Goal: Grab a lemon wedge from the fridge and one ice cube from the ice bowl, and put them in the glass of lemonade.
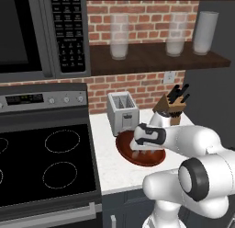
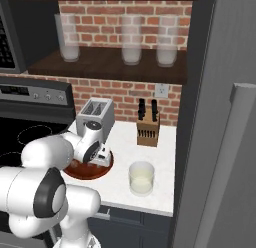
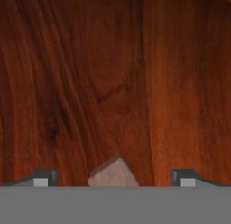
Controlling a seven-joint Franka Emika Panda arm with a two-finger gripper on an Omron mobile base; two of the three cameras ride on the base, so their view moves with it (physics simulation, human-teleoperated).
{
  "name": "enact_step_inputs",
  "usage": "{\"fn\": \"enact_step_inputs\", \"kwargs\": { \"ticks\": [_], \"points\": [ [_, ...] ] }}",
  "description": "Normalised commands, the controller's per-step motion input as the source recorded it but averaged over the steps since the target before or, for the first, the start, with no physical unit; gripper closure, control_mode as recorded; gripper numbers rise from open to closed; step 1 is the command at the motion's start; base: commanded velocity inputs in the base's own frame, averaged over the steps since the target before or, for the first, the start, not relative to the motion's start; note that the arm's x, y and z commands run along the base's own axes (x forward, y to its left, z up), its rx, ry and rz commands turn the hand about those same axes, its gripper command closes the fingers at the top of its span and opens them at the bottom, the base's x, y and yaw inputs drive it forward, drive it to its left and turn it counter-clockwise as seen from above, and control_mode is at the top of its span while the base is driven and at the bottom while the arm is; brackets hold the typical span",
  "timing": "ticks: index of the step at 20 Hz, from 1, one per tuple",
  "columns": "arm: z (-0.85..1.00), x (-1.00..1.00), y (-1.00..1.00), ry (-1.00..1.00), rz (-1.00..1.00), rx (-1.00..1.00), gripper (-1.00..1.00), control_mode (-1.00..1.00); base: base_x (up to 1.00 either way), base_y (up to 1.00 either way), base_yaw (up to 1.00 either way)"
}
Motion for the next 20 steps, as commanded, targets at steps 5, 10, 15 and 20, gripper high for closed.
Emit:
{"fn": "enact_step_inputs", "kwargs": {
  "ticks": [5,10,15,20],
  "points": [
    [-0.10,0.00,0.00,0.00,0.00,0.00,-1.00,-1.00,0.00,0.00,0.00],
    [0.00,0.00,0.00,0.00,0.00,0.00,-1.00,-1.00,0.00,0.00,0.00],
    [0.00,0.00,0.00,0.00,0.00,0.00,-1.00,-1.00,0.00,0.00,0.00],
    [0.00,0.00,0.00,0.00,0.00,0.00,1.00,-1.00,0.00,0.00,0.00]
  ]
}}
